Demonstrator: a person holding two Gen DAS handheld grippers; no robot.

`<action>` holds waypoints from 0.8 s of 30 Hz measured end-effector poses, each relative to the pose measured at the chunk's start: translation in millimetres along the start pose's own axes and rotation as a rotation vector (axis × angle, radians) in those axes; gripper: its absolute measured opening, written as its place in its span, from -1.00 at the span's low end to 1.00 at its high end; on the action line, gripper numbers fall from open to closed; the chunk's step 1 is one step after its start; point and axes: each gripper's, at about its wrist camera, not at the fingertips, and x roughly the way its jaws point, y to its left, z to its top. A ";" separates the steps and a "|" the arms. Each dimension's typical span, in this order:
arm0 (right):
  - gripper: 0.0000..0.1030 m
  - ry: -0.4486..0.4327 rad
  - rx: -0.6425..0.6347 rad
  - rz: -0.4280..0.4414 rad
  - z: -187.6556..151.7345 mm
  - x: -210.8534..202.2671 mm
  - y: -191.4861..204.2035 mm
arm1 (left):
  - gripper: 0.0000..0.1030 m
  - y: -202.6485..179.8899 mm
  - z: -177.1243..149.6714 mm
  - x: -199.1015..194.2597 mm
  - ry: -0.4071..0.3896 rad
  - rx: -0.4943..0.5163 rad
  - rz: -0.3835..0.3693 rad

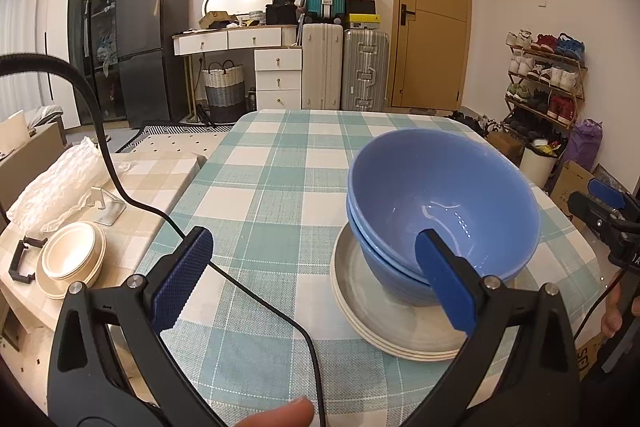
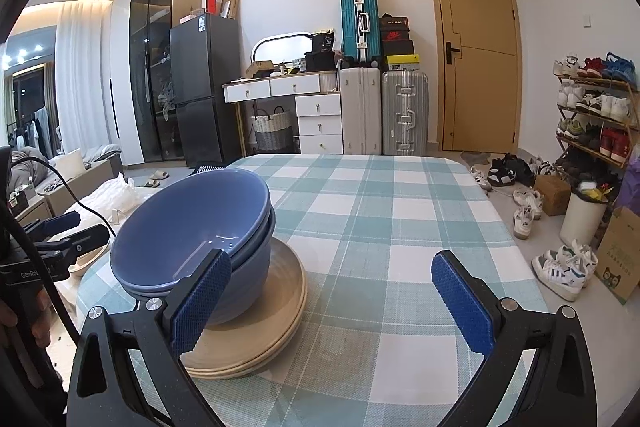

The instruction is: Organize plates and bowls

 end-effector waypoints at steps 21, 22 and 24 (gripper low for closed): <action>0.98 0.007 0.003 0.004 -2.7 -0.4 3.6 | 0.95 -4.8 1.0 -3.4 0.002 0.003 -0.016; 0.98 0.007 0.002 0.005 -2.9 -1.0 3.8 | 0.95 -5.2 0.8 -3.3 0.003 0.005 -0.016; 0.98 0.005 0.003 0.000 -2.9 -1.1 3.9 | 0.95 -5.8 0.5 -3.4 0.003 0.008 -0.015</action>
